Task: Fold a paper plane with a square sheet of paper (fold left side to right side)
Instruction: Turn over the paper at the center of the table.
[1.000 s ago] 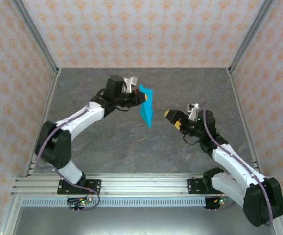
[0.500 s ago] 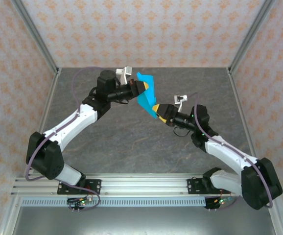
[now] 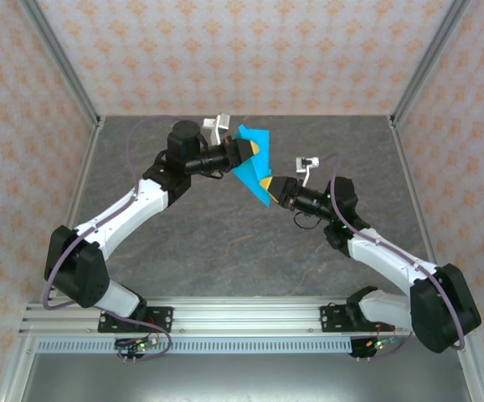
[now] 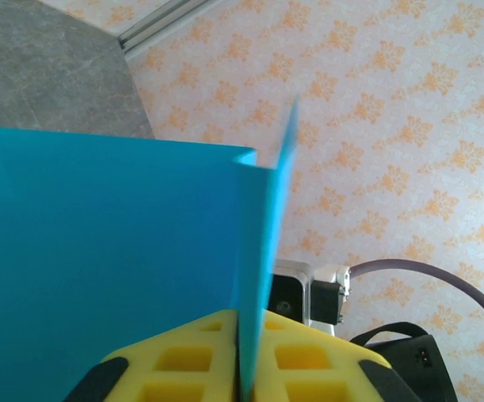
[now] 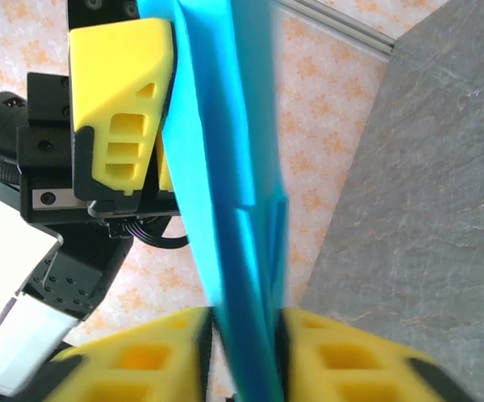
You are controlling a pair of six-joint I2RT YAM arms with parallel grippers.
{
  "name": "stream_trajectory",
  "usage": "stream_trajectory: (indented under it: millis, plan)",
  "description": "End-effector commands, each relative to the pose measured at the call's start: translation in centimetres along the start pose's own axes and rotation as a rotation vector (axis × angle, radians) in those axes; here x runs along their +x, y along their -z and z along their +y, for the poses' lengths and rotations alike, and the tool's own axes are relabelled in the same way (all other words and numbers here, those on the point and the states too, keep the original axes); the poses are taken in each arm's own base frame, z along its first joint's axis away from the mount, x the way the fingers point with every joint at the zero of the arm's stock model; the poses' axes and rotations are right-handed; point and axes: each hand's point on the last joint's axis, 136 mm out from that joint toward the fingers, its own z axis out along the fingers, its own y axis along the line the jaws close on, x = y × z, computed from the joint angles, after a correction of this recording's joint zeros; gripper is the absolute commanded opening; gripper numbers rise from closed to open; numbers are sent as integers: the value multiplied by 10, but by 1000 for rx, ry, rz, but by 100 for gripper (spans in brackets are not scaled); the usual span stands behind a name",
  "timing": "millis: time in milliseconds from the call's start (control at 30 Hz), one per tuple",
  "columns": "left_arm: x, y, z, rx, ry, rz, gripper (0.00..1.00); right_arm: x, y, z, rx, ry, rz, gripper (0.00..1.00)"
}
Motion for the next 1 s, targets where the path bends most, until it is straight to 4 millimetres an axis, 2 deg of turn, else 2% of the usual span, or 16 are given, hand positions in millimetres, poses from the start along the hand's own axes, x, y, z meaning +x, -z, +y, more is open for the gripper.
stream_trajectory:
  millis: [0, 133, 200, 300, 400, 467, 567, 633, 733, 867, 967]
  plan:
    - [4, 5, -8, -4, -45, 20, 20, -5, 4, 17, 3, 87, -10, 16]
    - [4, 16, 7, -138, -125, 20, 50, 0, 12, 4, 126, 143, 9, 10]
    - [4, 31, 24, -280, -176, 4, 60, 5, 21, -16, 281, 186, 39, 9]
    - [-4, 70, 50, -524, -277, -76, 66, 15, 44, -52, 602, 311, 109, 8]
    - [-12, 119, 55, -675, -344, -209, 69, 19, 69, -81, 935, 467, 183, 7]
    - [-13, 150, 57, -756, -375, -295, 69, 16, 83, -93, 1167, 584, 225, 6]
    - [-10, 189, 61, -856, -397, -390, 69, 9, 92, -102, 1474, 788, 290, 6]
    - [-8, 210, 63, -907, -403, -439, 70, 6, 87, -101, 1623, 924, 339, 6]
    - [-5, 230, 63, -955, -412, -477, 71, 9, 68, -106, 1767, 1110, 431, 6]
    - [-4, 241, 61, -974, -419, -500, 72, 25, 42, -126, 1862, 1290, 565, 6]
    - [-4, 240, 62, -975, -421, -497, 72, 43, 25, -147, 1874, 1349, 660, 7]
